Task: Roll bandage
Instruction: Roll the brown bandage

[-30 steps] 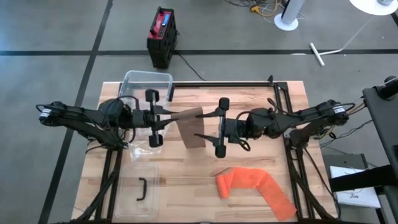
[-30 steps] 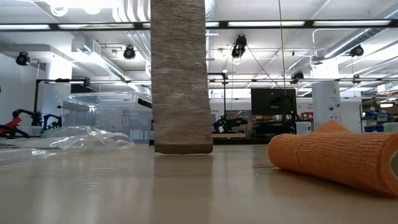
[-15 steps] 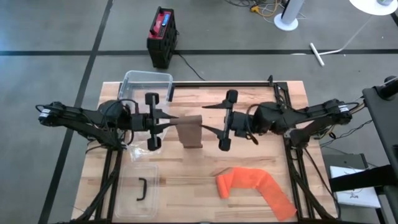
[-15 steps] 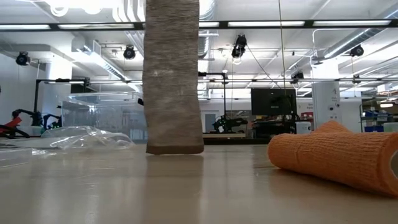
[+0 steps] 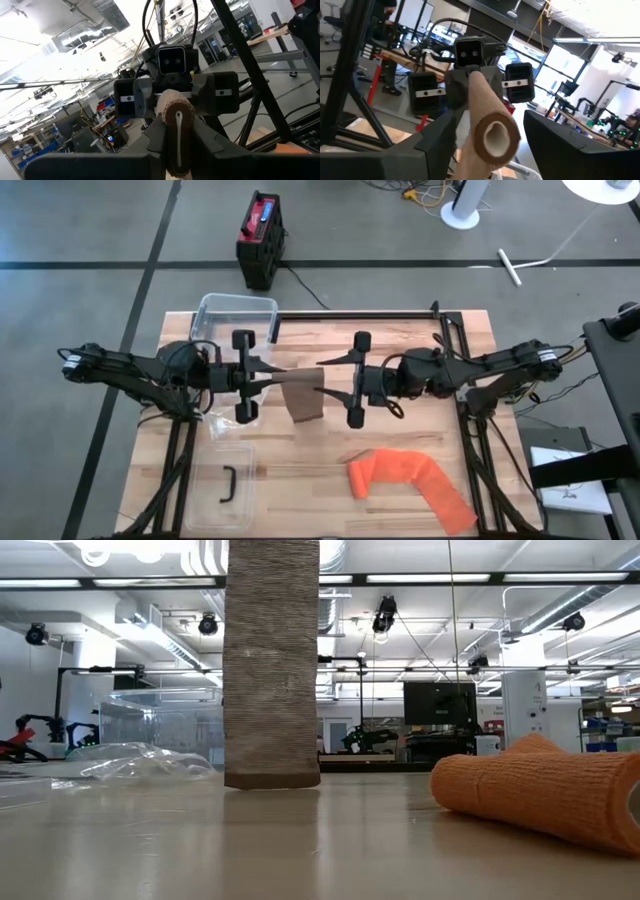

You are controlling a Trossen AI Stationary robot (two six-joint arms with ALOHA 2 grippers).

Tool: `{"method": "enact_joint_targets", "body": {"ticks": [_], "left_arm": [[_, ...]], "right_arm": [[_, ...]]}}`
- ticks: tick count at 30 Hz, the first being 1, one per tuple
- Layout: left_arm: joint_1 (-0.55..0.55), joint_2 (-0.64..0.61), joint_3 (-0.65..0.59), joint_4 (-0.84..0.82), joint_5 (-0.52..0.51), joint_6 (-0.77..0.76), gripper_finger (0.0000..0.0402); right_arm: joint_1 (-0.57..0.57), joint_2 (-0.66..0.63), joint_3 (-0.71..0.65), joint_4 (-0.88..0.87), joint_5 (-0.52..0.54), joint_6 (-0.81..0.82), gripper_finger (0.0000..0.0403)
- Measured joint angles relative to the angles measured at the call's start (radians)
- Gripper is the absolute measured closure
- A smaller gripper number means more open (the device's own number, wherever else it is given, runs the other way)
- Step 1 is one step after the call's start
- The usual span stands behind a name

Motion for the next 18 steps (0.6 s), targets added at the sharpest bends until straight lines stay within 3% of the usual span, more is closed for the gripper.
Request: {"method": "enact_joint_targets", "body": {"ticks": [10, 18], "left_arm": [[0.0, 0.001, 0.0, 0.007, 0.0, -0.017, 0.0362], [0.0, 0.024, 0.014, 0.014, -0.002, -0.036, 0.0362]], "right_arm": [[-0.019, 0.003, 0.0, -0.001, -0.011, -0.036, 0.0254], [-0.05, 0.002, 0.022, -0.065, -0.092, -0.042, 0.0262]]}}
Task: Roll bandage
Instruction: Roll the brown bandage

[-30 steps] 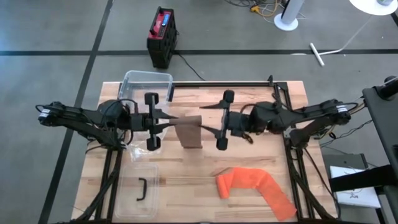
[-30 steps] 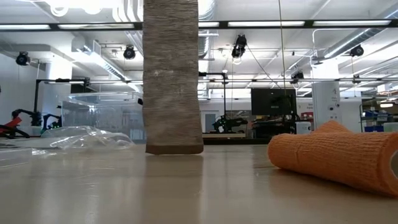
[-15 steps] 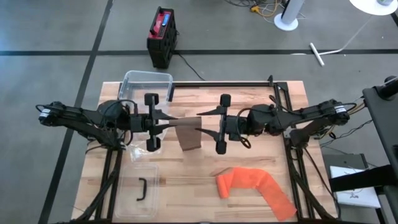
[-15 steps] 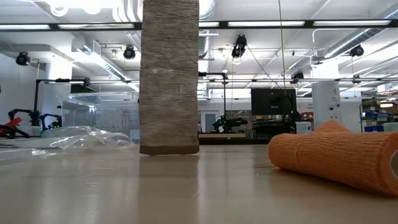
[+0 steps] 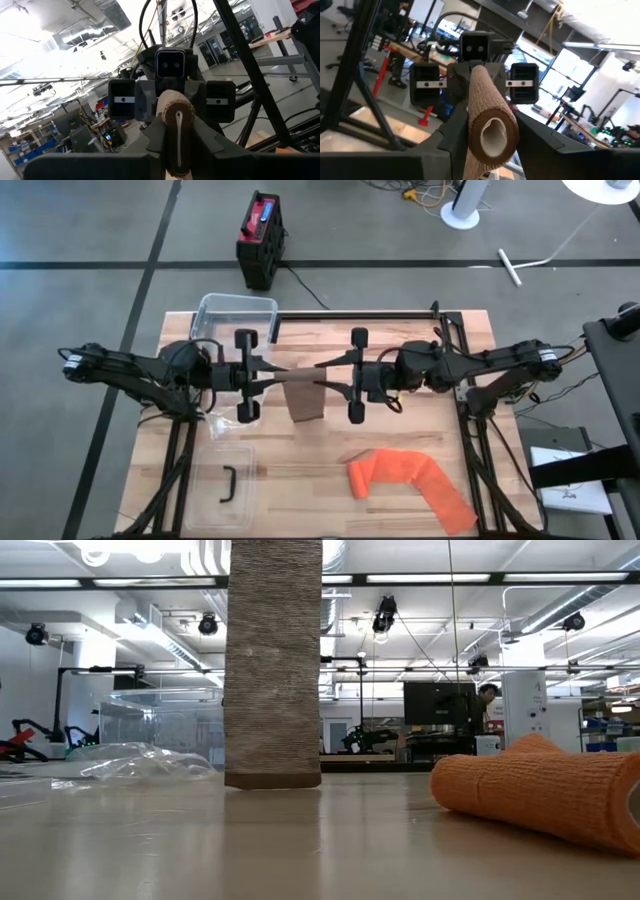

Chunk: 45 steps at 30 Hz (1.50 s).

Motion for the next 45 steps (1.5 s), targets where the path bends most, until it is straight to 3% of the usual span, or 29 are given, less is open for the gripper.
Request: {"method": "enact_joint_targets", "body": {"ticks": [7, 16, 22, 27, 30, 37, 41, 45], "left_arm": [[0.0, 0.022, 0.013, 0.031, 0.003, -0.061, 0.0362], [0.0, 0.038, 0.013, 0.03, 0.002, -0.082, 0.0362], [0.0, 0.038, 0.013, 0.032, 0.013, -0.12, 0.0362], [0.0, 0.038, 0.013, 0.038, 0.009, -0.136, 0.0362], [0.0, 0.038, 0.012, 0.037, 0.006, -0.141, 0.0362], [0.0, 0.038, 0.012, 0.047, 0.005, -0.141, 0.0361], [0.0, 0.036, 0.011, 0.046, -0.02, -0.191, 0.034], [0.001, 0.0, 0.011, -0.012, -0.033, -0.271, 0.0289]], "right_arm": [[-0.008, 0.002, 0.006, -0.042, -0.038, 0.0, 0.0241], [-0.007, -0.003, 0.006, -0.046, -0.049, -0.004, 0.0259], [-0.008, -0.003, 0.006, -0.04, -0.152, -0.008, 0.0238], [-0.012, -0.003, 0.006, -0.032, -0.163, 0.017, 0.0228], [-0.013, -0.003, 0.006, -0.031, -0.163, 0.023, 0.0252], [-0.014, -0.004, 0.008, -0.028, -0.161, 0.014, 0.0364], [-0.014, -0.008, 0.008, -0.033, -0.158, -0.018, 0.0367], [-0.012, -0.017, 0.008, -0.041, -0.16, -0.081, 0.0367]]}}
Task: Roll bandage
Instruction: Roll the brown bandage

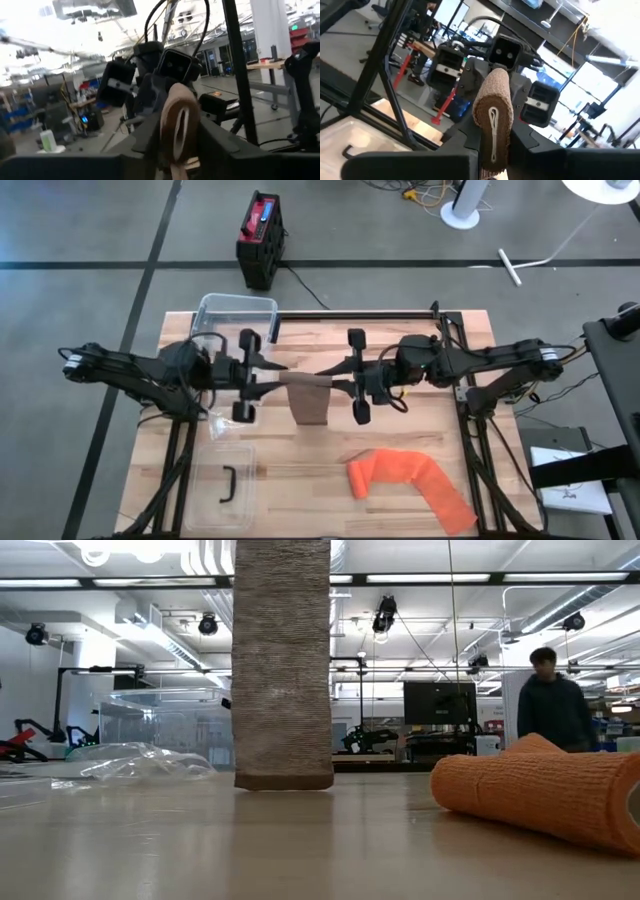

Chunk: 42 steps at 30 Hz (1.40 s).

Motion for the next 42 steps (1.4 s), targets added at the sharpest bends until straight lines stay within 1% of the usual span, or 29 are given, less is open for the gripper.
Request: {"method": "enact_joint_targets", "body": {"ticks": [5, 8, 10, 13, 15, 18, 21, 25, 27, 30, 34, 36, 38, 42], "left_arm": [[0.001, -0.093, 0.0, -0.098, -0.016, -0.141, 0.0205], [0.001, -0.145, 0.0, -0.157, -0.014, -0.255, 0.0159], [0.002, -0.175, 0.003, -0.19, -0.008, -0.347, 0.0134], [0.004, -0.199, 0.015, -0.221, -0.008, -0.42, 0.0105], [0.004, -0.201, 0.022, -0.239, -0.007, -0.459, 0.0092], [0.008, -0.183, 0.04, -0.257, -0.003, -0.497, 0.0082], [0.014, -0.153, 0.06, -0.295, -0.002, -0.505, 0.0083], [0.018, -0.116, 0.075, -0.323, -0.002, -0.496, 0.0094], [0.018, -0.106, 0.075, -0.324, -0.002, -0.464, 0.01], [0.018, -0.097, 0.073, -0.34, -0.002, -0.386, 0.0108], [0.017, -0.086, 0.07, -0.346, -0.015, -0.294, 0.0116], [0.017, -0.072, 0.068, -0.342, -0.038, -0.26, 0.012], [0.017, -0.051, 0.068, -0.32, -0.046, -0.232, 0.0123], [0.017, -0.012, 0.067, -0.259, -0.047, -0.178, 0.0128]], "right_arm": [[0.004, -0.019, 0.0, 0.003, -0.029, -0.109, 0.0366], [0.004, -0.019, 0.0, -0.001, -0.034, -0.169, 0.0366], [0.003, -0.02, 0.0, -0.001, -0.037, -0.208, 0.0366], [0.002, -0.02, 0.0, 0.002, -0.065, -0.254, 0.0366], [0.003, -0.016, 0.0, 0.002, -0.076, -0.299, 0.0366], [0.002, -0.013, 0.0, 0.0, -0.078, -0.414, 0.0366], [0.002, -0.009, 0.0, 0.003, -0.082, -0.515, 0.0365], [0.002, -0.005, 0.0, 0.002, -0.097, -0.552, 0.0365], [0.002, -0.006, 0.0, 0.005, -0.097, -0.529, 0.0365], [0.002, -0.006, 0.0, 0.025, -0.096, -0.425, 0.0365], [-0.001, -0.007, 0.0, 0.083, -0.088, -0.175, 0.0365], [0.0, -0.007, 0.0, 0.093, -0.059, -0.072, 0.0365], [0.0, -0.007, 0.0, 0.091, -0.022, -0.001, 0.0365], [-0.001, -0.006, 0.0, 0.085, 0.05, 0.089, 0.0364]]}}
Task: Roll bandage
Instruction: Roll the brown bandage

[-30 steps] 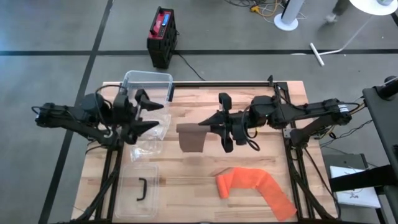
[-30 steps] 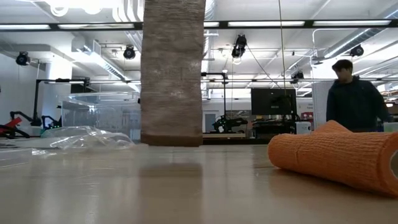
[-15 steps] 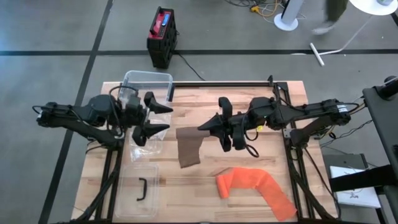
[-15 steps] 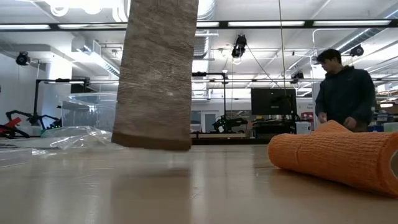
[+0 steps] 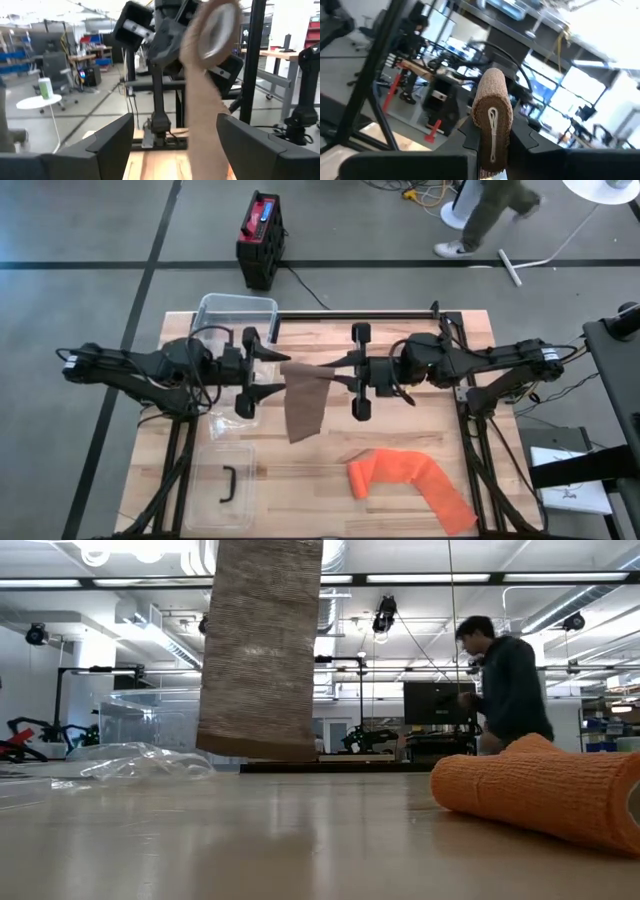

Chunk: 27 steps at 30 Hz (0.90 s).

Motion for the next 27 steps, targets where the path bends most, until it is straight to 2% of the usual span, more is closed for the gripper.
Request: {"method": "enact_joint_targets", "body": {"ticks": [7, 14, 18, 27], "left_arm": [[0.0, 0.026, 0.0, 0.032, 0.0, 0.04, 0.0139], [0.0, -0.049, 0.0, -0.061, -0.077, 0.082, 0.0151], [0.0, -0.068, 0.0, -0.06, -0.078, 0.088, 0.0154], [0.0, 0.013, -0.003, 0.01, -0.053, 0.116, 0.0124]], "right_arm": [[0.0, 0.001, 0.0, -0.004, 0.047, 0.1, 0.0364], [0.0, -0.004, 0.0, -0.035, 0.072, 0.116, 0.0364], [0.0, -0.005, 0.0, -0.045, 0.073, 0.131, 0.0364], [0.0, -0.005, 0.0, -0.046, 0.074, 0.188, 0.0364]]}}
